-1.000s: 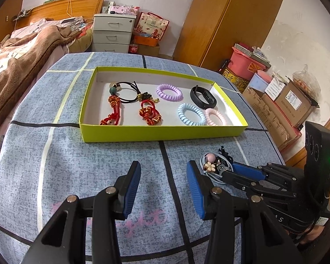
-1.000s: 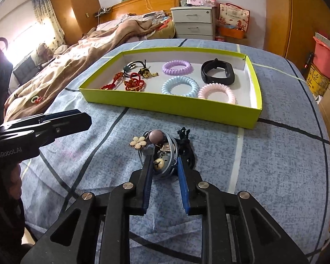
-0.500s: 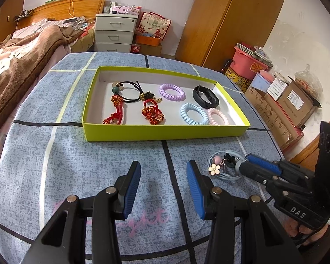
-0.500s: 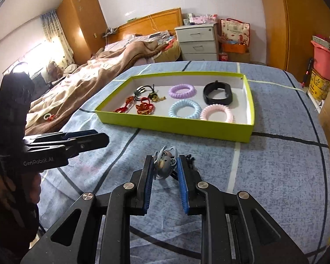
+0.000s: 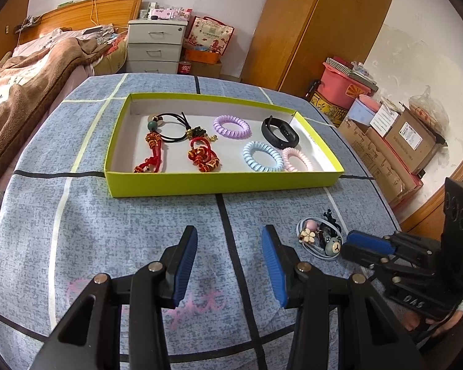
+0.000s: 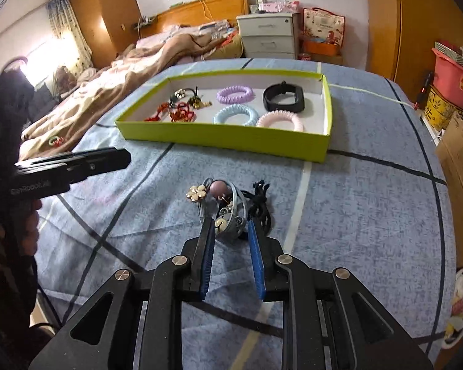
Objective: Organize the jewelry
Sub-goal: 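Grasp the grey cord bundle with flower clip using the right tool, then grasp the grey cord with the left tool while the right tool holds the black pink-bead clip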
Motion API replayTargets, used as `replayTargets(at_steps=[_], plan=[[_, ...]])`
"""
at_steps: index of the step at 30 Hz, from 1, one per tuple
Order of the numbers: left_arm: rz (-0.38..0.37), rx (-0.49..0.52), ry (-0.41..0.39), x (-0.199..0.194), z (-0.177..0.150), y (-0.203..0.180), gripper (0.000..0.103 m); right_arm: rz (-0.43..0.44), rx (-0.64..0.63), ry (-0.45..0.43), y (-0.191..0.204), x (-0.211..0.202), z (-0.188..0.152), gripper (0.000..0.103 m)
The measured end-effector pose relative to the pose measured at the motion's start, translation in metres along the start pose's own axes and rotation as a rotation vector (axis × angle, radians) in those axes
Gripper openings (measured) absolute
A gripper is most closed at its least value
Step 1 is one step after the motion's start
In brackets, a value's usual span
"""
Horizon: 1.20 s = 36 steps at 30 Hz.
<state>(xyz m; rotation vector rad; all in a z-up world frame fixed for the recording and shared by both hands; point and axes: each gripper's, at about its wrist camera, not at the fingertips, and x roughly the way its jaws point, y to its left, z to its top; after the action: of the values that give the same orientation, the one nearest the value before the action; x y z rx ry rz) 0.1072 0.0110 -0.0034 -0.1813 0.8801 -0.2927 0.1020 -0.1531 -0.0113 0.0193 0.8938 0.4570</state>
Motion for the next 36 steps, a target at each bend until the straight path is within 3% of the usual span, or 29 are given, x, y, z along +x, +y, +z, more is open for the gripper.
replayTargets(at_steps=[3,7,13,15,21,22,24,28,32,36], plan=[[-0.001,0.005,0.002,0.001,0.000,-0.002,0.045,-0.003,0.032,-0.022,-0.010,-0.006,0.001,0.025],[0.000,0.006,0.004,0.002,0.000,-0.003,0.045,-0.094,0.084,-0.014,-0.026,0.002,0.008,0.030],[-0.011,0.014,0.019,0.008,-0.001,-0.008,0.045,-0.056,-0.012,0.061,-0.010,0.022,0.013,0.030],[-0.013,0.022,0.025,0.010,-0.001,-0.011,0.045,-0.094,-0.058,0.066,-0.002,0.025,0.013,0.030],[-0.014,0.034,0.044,0.015,-0.001,-0.017,0.045,-0.093,-0.046,0.065,-0.005,0.027,0.014,0.029],[-0.016,0.042,0.045,0.015,-0.001,-0.019,0.045,-0.093,-0.043,0.063,-0.006,0.027,0.013,0.027],[-0.021,0.049,0.047,0.016,-0.002,-0.022,0.045,-0.109,-0.023,0.059,-0.010,0.025,0.013,0.012],[-0.017,0.052,0.051,0.017,-0.002,-0.025,0.045,-0.115,-0.017,0.049,-0.011,0.023,0.012,0.009],[-0.018,0.053,0.052,0.017,-0.001,-0.027,0.045,-0.195,-0.012,0.020,-0.012,0.016,0.013,0.008],[-0.036,0.071,0.069,0.024,0.000,-0.038,0.045,-0.188,-0.013,0.025,-0.013,0.015,0.012,0.008]])
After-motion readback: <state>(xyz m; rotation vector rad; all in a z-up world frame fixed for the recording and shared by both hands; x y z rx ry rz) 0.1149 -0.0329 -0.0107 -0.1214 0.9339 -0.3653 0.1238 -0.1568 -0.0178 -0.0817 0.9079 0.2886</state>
